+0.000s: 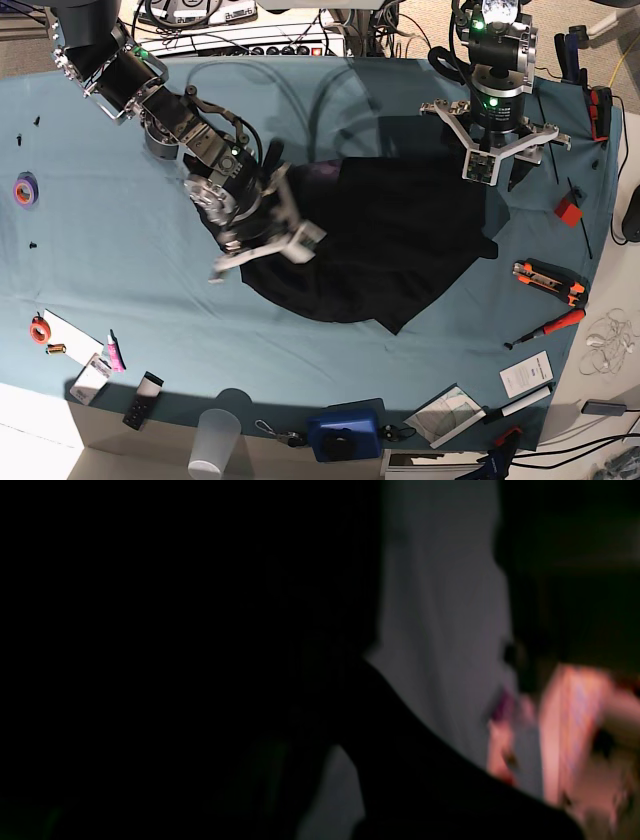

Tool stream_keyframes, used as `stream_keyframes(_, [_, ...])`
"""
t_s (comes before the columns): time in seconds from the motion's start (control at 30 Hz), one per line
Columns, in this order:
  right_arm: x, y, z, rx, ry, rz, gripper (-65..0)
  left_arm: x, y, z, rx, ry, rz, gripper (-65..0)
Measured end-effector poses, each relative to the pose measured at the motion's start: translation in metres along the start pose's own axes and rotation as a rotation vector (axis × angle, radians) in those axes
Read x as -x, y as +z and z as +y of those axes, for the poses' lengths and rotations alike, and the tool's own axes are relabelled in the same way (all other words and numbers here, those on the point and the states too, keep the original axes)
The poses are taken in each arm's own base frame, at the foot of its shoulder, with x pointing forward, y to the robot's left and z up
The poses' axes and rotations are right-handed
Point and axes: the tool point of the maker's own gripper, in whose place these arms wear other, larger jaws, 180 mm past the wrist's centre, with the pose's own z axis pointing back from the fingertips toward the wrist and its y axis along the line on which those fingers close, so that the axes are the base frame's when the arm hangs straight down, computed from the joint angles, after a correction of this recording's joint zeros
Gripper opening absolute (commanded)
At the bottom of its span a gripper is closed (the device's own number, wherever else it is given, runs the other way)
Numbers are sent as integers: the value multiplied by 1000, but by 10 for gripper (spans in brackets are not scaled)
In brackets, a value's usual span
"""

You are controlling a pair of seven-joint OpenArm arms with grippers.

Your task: Layout the t-shirt on the table in an organized manner, then fold the t-shirt properly

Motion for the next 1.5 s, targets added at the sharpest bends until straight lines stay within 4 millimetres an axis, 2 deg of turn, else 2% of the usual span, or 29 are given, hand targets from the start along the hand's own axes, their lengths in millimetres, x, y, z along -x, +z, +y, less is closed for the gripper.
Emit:
stream_keyframes(0.1, [-3,8,-24,63,-53,-14,-650,0,0,0,1,1,1,-309])
stream_keyframes(0.23, [-6,24,-68,163,-146,-53,-650,0,0,0,1,1,0,-309])
stream_keyframes(0.37, [12,37,-117,250,-296,-49,-650,0,0,0,1,1,0,-309])
stream_keyframes(0.5, [32,44,-142,248,-445,-50,-650,0,0,0,1,0,0,-309])
stream_keyframes(0.57, [43,48,-152,262,-444,-39,-650,0,0,-3,18,16,-1,-309])
stream_keyframes(0.8, [109,65,-170,343,-521,94,-650,-25,6,-39,218,-27,-143,-309])
stream_keyframes(0.97, [161,81,-170,386,-619,195,-650,-31,12,-58,327,-51,-183,-309])
stream_keyframes(1.1, [198,99,-175,442,-697,254,-650,-32,12,-59,334,-39,-185,-309])
stream_keyframes(1.23, [232,127,-196,551,-800,286,-650,-35,13,-59,335,-36,-202,-309])
stream_keyframes(1.37, [245,134,-201,546,-914,245,-650,-45,25,-80,453,-127,-290,-309])
stream_keyframes(1.5, [244,131,-197,516,-912,235,-650,-49,37,-98,563,-159,-337,-309])
